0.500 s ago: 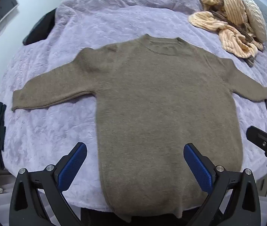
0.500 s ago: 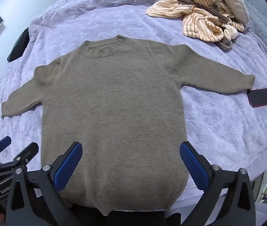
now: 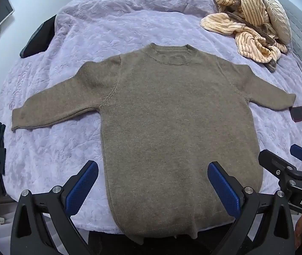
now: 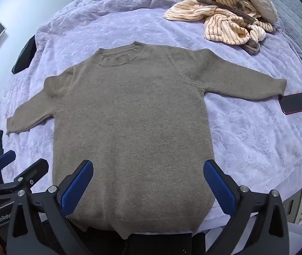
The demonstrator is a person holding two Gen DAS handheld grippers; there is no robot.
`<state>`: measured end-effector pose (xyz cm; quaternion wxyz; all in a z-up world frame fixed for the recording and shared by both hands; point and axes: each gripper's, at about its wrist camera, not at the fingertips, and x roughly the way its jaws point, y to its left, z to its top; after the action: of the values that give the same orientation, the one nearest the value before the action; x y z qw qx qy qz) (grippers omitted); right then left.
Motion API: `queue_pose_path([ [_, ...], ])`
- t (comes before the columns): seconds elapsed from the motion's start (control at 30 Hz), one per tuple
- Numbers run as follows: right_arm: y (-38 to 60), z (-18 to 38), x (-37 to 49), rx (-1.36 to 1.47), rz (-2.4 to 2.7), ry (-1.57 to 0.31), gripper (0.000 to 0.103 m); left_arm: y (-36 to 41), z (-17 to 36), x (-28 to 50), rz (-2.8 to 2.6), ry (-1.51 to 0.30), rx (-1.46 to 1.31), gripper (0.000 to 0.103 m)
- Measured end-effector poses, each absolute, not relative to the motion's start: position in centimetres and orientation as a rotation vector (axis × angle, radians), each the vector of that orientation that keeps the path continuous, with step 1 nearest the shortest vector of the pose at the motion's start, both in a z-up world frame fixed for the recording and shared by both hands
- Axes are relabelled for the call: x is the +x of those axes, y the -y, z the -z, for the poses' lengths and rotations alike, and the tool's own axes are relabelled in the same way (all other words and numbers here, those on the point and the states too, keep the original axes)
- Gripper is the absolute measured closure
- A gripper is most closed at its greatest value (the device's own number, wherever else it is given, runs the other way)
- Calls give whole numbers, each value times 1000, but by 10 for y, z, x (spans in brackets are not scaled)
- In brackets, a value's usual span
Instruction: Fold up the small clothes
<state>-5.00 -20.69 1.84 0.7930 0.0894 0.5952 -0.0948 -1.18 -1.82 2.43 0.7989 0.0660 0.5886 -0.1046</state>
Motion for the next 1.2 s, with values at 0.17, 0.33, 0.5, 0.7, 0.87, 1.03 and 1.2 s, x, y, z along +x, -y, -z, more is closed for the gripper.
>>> queue_pose_path([
  [0.17,206,-22,-56,194,216,-1274,0,18,-30,-13,208,-1254,172,0],
  [0.33,205,-25,-59,194,217,-1268,0,13,-34,-15,194,-1253,170,0],
  [0.5,200,-29,-61,174,220,-1260,0,8,-39,-17,181,-1244,158,0],
  [0.7,194,-34,-62,165,215,-1243,0,5,-44,-20,174,-1234,162,0],
  [0.87,191,-35,-62,147,214,-1240,0,3,-47,-23,172,-1228,162,0],
  [1.03,187,-37,-62,143,209,-1239,0,2,-47,-23,172,-1229,163,0],
  [1.2,186,-37,-62,139,209,-1242,0,3,-47,-26,173,-1232,168,0],
])
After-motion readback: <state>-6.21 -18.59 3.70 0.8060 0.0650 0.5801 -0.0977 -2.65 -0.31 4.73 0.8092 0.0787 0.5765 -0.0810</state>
